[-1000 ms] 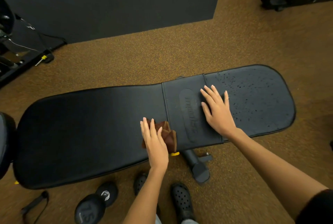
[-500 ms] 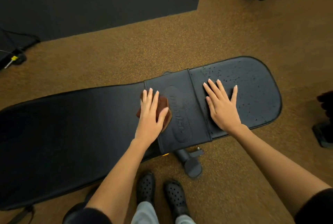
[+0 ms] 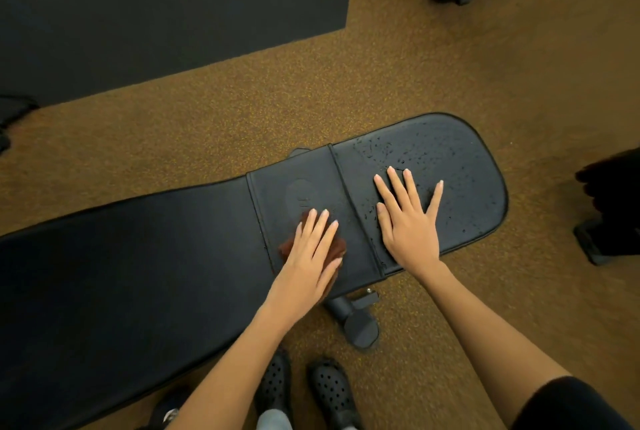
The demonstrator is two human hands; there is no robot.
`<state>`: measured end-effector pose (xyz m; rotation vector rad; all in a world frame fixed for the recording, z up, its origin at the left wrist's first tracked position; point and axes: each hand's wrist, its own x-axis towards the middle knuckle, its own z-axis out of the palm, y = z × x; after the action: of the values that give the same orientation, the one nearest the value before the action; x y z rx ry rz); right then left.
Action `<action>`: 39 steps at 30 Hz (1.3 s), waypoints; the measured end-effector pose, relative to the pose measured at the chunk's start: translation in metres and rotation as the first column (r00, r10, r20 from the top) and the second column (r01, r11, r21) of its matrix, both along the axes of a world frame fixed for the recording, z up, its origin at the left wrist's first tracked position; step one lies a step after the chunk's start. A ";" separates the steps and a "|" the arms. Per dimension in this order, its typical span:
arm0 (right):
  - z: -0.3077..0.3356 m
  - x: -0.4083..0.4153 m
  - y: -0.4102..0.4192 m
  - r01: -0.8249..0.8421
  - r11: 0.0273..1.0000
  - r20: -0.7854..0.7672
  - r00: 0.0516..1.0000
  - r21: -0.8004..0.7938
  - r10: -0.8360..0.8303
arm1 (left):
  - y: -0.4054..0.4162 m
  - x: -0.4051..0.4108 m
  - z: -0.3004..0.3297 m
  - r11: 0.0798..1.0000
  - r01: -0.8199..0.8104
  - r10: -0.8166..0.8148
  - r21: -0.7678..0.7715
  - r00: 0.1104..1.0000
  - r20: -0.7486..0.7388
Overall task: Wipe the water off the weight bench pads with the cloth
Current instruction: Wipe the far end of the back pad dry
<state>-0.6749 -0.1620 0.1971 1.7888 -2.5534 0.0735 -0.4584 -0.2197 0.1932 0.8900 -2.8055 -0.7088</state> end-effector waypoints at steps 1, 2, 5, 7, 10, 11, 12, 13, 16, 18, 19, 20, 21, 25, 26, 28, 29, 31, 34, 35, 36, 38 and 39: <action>0.000 0.000 0.000 -0.005 1.000 -0.002 1.000 -0.003 0.005 | -0.007 -0.015 0.002 1.000 0.005 -0.005 0.001 1.000 0.003; -0.001 -0.001 0.000 -0.010 1.000 -0.003 1.000 -0.008 0.010 | -0.014 -0.031 0.004 1.000 0.001 -0.001 0.007 1.000 0.002; -0.001 -0.003 0.001 -0.020 0.999 0.008 1.000 -0.031 0.020 | -0.041 -0.074 0.012 0.995 -0.087 0.086 0.053 0.996 0.019; -0.002 -0.003 0.001 -0.019 0.999 0.035 0.999 -0.041 0.021 | -0.056 -0.091 0.016 0.978 -0.206 0.204 0.037 0.978 0.049; 0.001 -0.005 -0.001 -0.011 0.999 0.092 0.996 -0.045 0.015 | -0.061 -0.099 0.018 0.927 -0.376 0.376 0.011 0.927 0.015; 0.003 -0.007 -0.001 -0.011 0.999 0.108 0.994 -0.050 0.016 | -0.057 -0.097 0.019 0.901 -0.433 0.433 0.019 0.901 -0.023; 0.005 -0.010 -0.001 -0.014 0.998 0.113 0.993 -0.056 0.020 | -0.051 -0.095 0.019 0.872 -0.488 0.490 0.041 0.869 -0.068; 0.008 -0.014 -0.001 -0.016 0.998 0.106 0.994 -0.063 0.023 | -0.045 -0.092 0.020 0.843 -0.532 0.537 0.075 0.836 -0.111; 0.013 -0.029 0.003 0.051 0.995 0.087 0.995 -0.081 -0.044 | -0.023 -0.085 0.020 0.816 -0.532 0.571 0.226 0.800 -0.182; 0.014 -0.041 0.008 0.140 0.986 0.108 0.986 -0.086 -0.130 | -0.008 -0.079 0.018 0.888 -0.406 0.450 0.214 0.864 -0.227; 0.015 -0.045 0.011 0.167 0.982 0.121 0.980 -0.084 -0.156 | 0.000 -0.074 0.017 0.934 -0.307 0.347 0.182 0.903 -0.255; 0.015 -0.048 0.014 0.176 0.981 0.128 0.978 -0.078 -0.165 | 0.010 -0.069 0.015 0.967 -0.197 0.237 0.164 0.932 -0.275; 0.015 -0.050 0.017 0.169 0.983 0.126 0.979 -0.069 -0.159 | 0.023 -0.065 0.016 0.983 -0.094 0.135 0.156 0.950 -0.280; 0.016 -0.054 0.025 0.110 0.994 0.093 0.990 -0.028 -0.107 | 0.043 -0.058 0.015 0.994 0.067 -0.047 0.091 0.978 -0.202; 0.017 -0.055 0.025 0.104 0.994 0.094 0.990 -0.017 -0.102 | 0.036 -0.060 0.016 0.994 0.091 -0.080 0.059 0.982 -0.170; 0.019 -0.056 0.025 0.102 0.995 0.111 0.989 0.007 -0.102 | 0.018 -0.067 0.018 0.992 0.124 -0.124 0.003 0.990 -0.062; 0.020 -0.056 0.025 0.106 0.994 0.118 0.987 0.018 -0.107 | 0.009 -0.073 0.021 0.996 0.094 -0.093 0.003 0.995 -0.019; 0.022 -0.055 0.025 0.113 0.993 0.126 0.985 0.037 -0.117 | -0.006 -0.090 0.029 0.997 -0.057 0.055 0.054 0.997 0.053; 0.022 -0.053 0.025 0.123 0.991 0.124 0.984 0.047 -0.128 | -0.009 -0.112 0.038 0.983 -0.179 0.174 0.040 0.978 0.112; 0.022 -0.053 0.024 0.124 0.991 0.131 0.983 0.049 -0.130 | -0.006 -0.112 0.038 0.987 -0.150 0.145 0.059 0.987 0.074; 0.022 -0.052 0.024 0.128 0.991 0.143 0.981 0.048 -0.134 | 0.001 -0.108 0.037 0.992 -0.095 0.093 0.087 0.995 0.025; 0.022 -0.052 0.023 0.140 0.989 0.171 0.975 0.037 -0.144 | 0.022 -0.091 0.033 0.995 0.045 -0.040 0.091 0.998 -0.057; 0.022 -0.053 0.023 0.143 0.989 0.180 0.973 0.037 -0.147 | 0.034 -0.082 0.031 0.992 0.095 -0.090 0.077 0.994 -0.068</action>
<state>-0.7276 -0.1389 0.2189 1.6691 -2.8140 0.2146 -0.5409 -0.1859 0.2238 0.7383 -2.7941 -0.8532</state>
